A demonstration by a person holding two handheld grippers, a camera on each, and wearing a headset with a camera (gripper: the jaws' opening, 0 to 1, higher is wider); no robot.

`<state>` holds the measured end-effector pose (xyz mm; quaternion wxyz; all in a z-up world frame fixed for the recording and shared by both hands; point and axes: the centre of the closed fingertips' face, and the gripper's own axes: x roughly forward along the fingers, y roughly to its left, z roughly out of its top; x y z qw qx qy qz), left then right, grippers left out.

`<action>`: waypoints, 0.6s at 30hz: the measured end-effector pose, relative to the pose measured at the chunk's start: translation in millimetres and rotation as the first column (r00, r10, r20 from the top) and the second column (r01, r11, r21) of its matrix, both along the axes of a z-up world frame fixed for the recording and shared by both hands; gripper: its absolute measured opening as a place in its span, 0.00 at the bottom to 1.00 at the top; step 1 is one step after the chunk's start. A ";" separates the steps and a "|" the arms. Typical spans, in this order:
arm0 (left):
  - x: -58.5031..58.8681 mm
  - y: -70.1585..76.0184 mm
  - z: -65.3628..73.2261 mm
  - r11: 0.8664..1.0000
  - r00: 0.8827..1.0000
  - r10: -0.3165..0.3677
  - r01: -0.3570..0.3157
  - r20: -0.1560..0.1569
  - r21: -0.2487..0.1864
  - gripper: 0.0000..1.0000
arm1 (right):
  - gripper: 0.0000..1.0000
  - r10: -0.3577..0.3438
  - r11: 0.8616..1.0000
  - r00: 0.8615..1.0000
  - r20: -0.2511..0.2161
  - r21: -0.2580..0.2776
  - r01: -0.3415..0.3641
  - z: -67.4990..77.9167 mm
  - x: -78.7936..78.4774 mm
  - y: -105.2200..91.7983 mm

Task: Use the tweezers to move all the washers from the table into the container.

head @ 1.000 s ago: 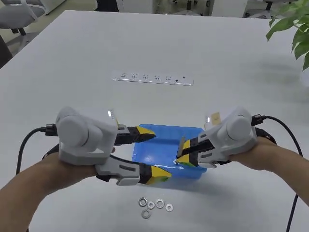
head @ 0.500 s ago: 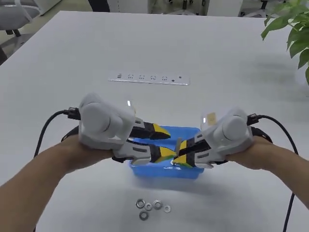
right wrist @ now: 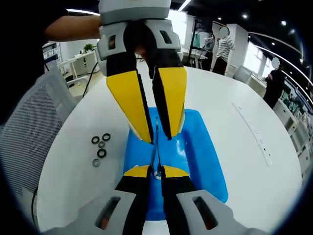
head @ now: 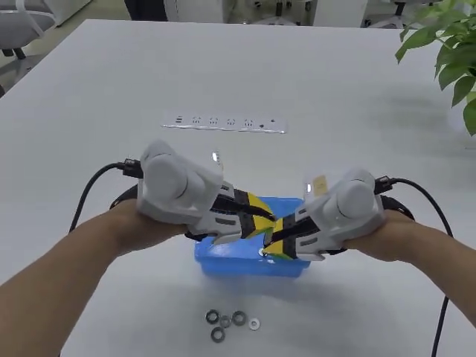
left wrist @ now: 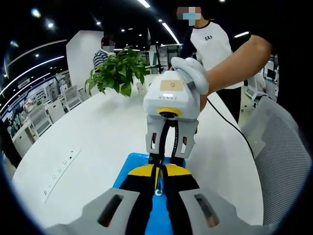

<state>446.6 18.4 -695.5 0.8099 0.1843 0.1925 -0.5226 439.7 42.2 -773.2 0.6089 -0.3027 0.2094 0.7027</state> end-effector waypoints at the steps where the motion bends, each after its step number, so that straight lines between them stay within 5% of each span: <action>1: 0.2 0.0 -0.1 1.000 1.000 -0.001 0.001 0.001 0.001 0.09 | 0.09 0.002 1.000 1.000 0.001 -0.001 -0.002 0.1 0.0 0.1; 18: -2.2 -5.5 5.2 0.999 0.999 -0.041 0.041 0.017 0.009 0.06 | 0.12 -0.022 1.000 1.000 0.013 0.008 0.022 7.2 3.5 -2.3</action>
